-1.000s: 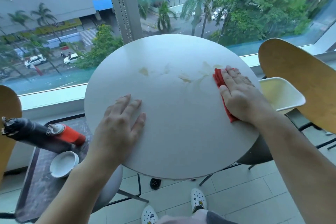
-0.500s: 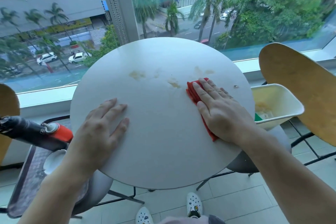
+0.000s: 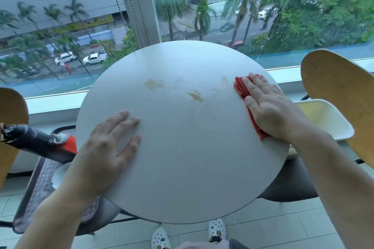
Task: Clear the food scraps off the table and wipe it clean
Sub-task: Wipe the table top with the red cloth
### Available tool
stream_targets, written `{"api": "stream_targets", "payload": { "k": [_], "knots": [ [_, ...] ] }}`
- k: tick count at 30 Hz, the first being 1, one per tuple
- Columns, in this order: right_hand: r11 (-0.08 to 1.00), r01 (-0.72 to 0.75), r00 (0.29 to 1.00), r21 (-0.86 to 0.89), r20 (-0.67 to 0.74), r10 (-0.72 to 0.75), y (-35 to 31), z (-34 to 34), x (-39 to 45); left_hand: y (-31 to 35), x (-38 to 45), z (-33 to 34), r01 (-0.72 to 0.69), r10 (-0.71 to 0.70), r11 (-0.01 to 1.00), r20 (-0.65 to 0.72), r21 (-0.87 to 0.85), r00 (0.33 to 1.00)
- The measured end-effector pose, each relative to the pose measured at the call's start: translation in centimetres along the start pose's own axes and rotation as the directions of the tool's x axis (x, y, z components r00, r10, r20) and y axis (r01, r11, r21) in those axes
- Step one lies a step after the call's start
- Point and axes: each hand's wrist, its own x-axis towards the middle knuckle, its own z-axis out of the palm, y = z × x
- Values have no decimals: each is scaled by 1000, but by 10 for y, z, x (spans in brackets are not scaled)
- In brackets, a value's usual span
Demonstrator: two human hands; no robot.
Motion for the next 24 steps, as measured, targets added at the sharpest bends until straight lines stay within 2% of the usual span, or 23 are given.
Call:
{"api": "stream_targets", "payload": {
  "k": [6,14,24],
  "knots": [
    [996,-92,992,-3,89,92,-8,-7,30,-2,1,0,-10,10,1000,17,9,1000],
    [1000,-25,995,10,93,24,-26,-3,30,3,1,-2,3,-3,1000,10,18,1000],
    [995,90,987,43,128,-94,-52,-8,-22,0,0,-1,10,-10,1000,14,6,1000]
  ]
}}
